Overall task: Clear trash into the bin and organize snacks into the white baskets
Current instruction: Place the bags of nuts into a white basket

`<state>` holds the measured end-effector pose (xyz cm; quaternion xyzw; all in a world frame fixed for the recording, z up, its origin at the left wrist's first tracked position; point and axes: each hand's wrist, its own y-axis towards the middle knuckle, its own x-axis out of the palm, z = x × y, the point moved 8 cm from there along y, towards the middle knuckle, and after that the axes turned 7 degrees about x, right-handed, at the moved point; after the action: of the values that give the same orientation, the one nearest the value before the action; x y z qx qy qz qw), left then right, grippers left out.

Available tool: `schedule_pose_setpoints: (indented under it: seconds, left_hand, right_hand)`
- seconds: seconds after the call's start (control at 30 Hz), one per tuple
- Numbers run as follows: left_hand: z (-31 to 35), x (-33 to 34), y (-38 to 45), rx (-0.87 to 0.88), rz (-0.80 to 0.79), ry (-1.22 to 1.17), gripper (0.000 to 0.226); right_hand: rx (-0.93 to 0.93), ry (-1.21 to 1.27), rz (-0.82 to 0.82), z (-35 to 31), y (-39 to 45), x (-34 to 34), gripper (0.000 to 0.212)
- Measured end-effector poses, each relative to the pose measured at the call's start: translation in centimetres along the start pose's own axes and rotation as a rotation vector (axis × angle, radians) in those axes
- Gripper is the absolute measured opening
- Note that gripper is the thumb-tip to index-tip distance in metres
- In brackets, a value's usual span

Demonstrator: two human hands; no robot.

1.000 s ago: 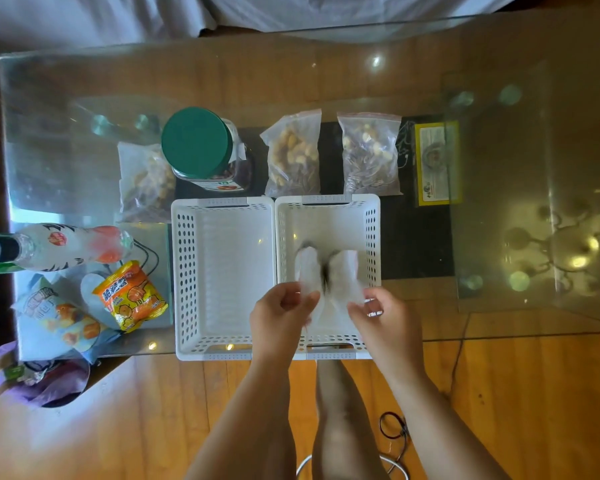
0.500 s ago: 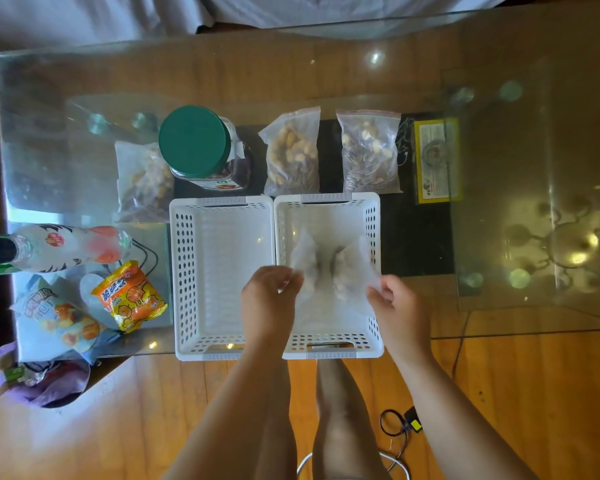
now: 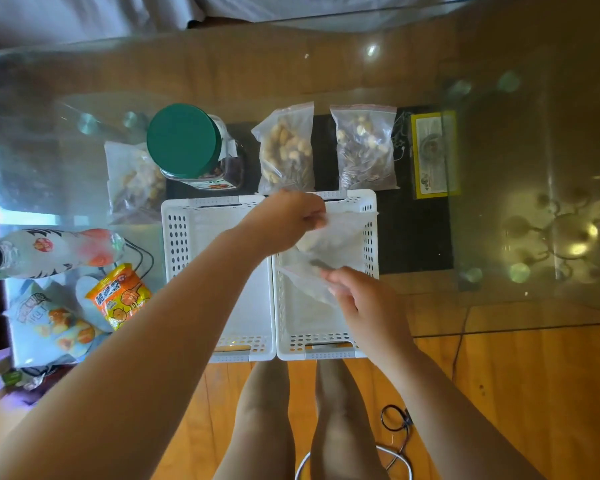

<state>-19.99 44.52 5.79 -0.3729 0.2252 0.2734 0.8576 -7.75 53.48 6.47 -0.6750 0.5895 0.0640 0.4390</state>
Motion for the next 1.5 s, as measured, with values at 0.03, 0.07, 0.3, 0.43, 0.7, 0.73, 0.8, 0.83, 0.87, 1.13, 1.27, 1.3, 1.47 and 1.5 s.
schedule_pose_setpoints:
  seconds: [0.03, 0.07, 0.3, 0.43, 0.7, 0.73, 0.8, 0.83, 0.87, 1.13, 1.27, 1.3, 1.47, 1.5]
  left_hand:
    - [-0.6, -0.2, 0.2, -0.018, -0.005, 0.046, 0.020]
    - [-1.2, -0.4, 0.2, -0.046, -0.004, 0.082, 0.022]
    - [-3.7, -2.3, -0.5, -0.157, 0.142, 0.255, 0.024]
    - [-3.7, -2.7, -0.9, -0.134, 0.195, 0.245, 0.019]
    - [-4.4, -3.2, -1.0, -0.091, 0.236, 0.195, 0.022]
    - [-4.5, -3.3, -1.0, -0.087, 0.250, 0.183, 0.023]
    - [-4.7, -3.5, -1.1, -0.084, 0.271, 0.159, 0.025]
    - [-4.8, -3.6, -1.1, -0.085, 0.280, 0.147, 0.026]
    - [-4.9, -3.6, -1.3, -0.083, 0.289, 0.135, 0.027]
    - [-5.5, -3.7, -0.9, -0.104, 0.296, 0.108, 0.028]
    - [-5.9, -3.8, -0.5, -0.106, 0.298, 0.098, 0.029]
    - [-6.0, -3.9, -0.5, -0.102, 0.300, 0.096, 0.029]
    - [-6.4, -4.0, -0.5, -0.100, 0.317, 0.039, 0.027]
    - [-6.4, -4.1, -0.5, -0.105, 0.330, 0.034, 0.026]
  right_hand:
    - [-0.009, -0.009, -0.008, -0.2, 0.8, 0.3, 0.022]
    - [-0.008, -0.004, -0.020, -0.3, 1.7, 0.6, 0.021]
    - [-0.046, -0.125, -0.074, -0.2, 5.1, 1.5, 0.034]
    - [-0.085, -0.192, -0.166, -1.4, 5.2, 2.6, 0.025]
    - [-0.044, -0.038, -0.175, -1.8, 6.7, 2.2, 0.025]
    - [-0.038, -0.060, -0.160, -1.8, 6.9, 2.1, 0.025]
    - [-0.048, -0.097, -0.063, -2.1, 7.2, 1.5, 0.024]
    - [-0.058, -0.095, 0.015, -2.5, 7.1, 0.9, 0.023]
    - [-0.066, -0.079, 0.096, -2.9, 6.8, 0.3, 0.021]
    - [-0.419, -0.126, 0.450, -5.7, 0.0, 0.9, 0.013]
    - [-0.588, -0.313, 0.240, -5.1, -1.3, 5.3, 0.042]
    - [-0.553, -0.391, 0.210, -4.5, -0.7, 6.1, 0.054]
    - [-0.398, -0.571, 0.155, -2.9, 4.0, 6.6, 0.076]
    - [-0.400, -0.591, 0.147, -2.8, 5.0, 6.6, 0.075]
